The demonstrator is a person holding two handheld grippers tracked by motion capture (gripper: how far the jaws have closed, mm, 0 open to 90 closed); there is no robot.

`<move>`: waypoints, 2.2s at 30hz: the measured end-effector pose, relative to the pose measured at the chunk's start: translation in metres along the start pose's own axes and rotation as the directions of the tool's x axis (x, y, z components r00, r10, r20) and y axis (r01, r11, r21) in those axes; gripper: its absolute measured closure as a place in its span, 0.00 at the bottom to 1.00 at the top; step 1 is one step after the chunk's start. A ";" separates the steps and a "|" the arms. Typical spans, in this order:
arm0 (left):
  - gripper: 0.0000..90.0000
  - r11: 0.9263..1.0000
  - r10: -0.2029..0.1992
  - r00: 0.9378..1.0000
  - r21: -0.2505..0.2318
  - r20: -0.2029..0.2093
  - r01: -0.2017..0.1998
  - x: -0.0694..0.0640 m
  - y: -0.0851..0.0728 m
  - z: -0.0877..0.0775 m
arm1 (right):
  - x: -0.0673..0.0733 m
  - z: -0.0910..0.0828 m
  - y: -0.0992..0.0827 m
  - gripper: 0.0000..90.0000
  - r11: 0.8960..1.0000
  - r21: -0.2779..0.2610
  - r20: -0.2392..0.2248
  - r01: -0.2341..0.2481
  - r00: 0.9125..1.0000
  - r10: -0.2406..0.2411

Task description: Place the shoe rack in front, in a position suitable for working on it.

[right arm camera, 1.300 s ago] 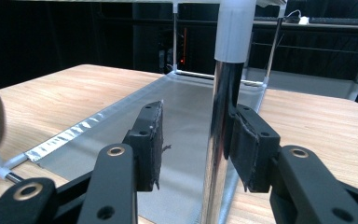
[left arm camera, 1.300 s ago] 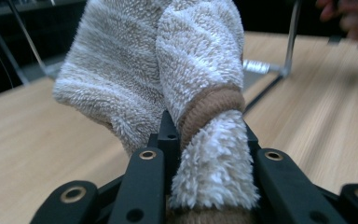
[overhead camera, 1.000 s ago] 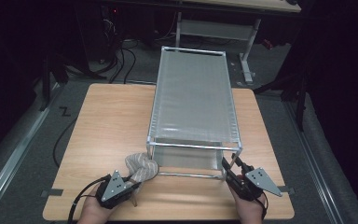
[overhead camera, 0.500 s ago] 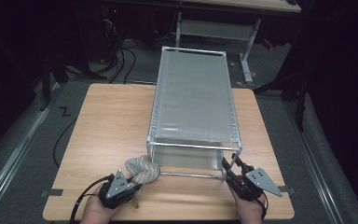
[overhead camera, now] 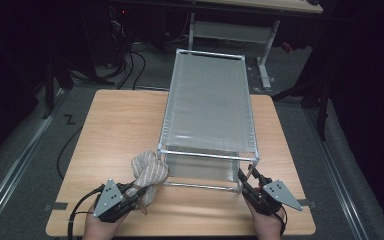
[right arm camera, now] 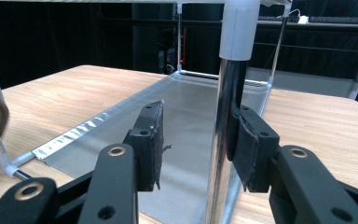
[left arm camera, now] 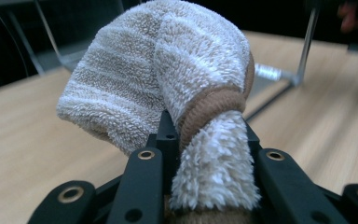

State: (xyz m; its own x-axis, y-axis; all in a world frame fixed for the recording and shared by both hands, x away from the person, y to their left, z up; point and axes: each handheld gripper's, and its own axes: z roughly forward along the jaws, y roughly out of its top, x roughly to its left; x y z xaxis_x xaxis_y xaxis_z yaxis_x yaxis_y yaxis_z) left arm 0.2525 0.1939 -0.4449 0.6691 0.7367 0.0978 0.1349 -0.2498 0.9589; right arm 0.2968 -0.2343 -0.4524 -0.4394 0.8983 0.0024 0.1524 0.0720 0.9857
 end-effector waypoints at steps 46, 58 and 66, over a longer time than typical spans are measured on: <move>0.79 0.951 -0.060 0.990 0.294 -0.131 0.097 0.022 -0.045 0.022 | 0.000 -0.001 0.001 0.64 1.000 -0.007 -0.003 -0.003 1.000 0.002; 0.79 0.963 -0.035 0.993 0.260 -0.117 0.065 0.026 -0.027 0.033 | -0.001 -0.001 0.001 0.64 1.000 -0.007 -0.002 -0.002 1.000 0.002; 0.79 0.993 -0.012 0.998 0.119 -0.055 0.019 0.035 -0.003 0.028 | -0.001 -0.002 0.001 0.64 1.000 -0.009 0.001 -0.004 1.000 0.004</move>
State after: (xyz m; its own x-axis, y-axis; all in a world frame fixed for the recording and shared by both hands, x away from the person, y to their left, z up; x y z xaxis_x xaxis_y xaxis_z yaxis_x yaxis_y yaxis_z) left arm 0.2959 0.2022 -0.4517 0.6264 0.7730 0.1004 0.2335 -0.3089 0.9220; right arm 0.2954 -0.2366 -0.4511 -0.4380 0.8990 0.0057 0.1460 0.0648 0.9872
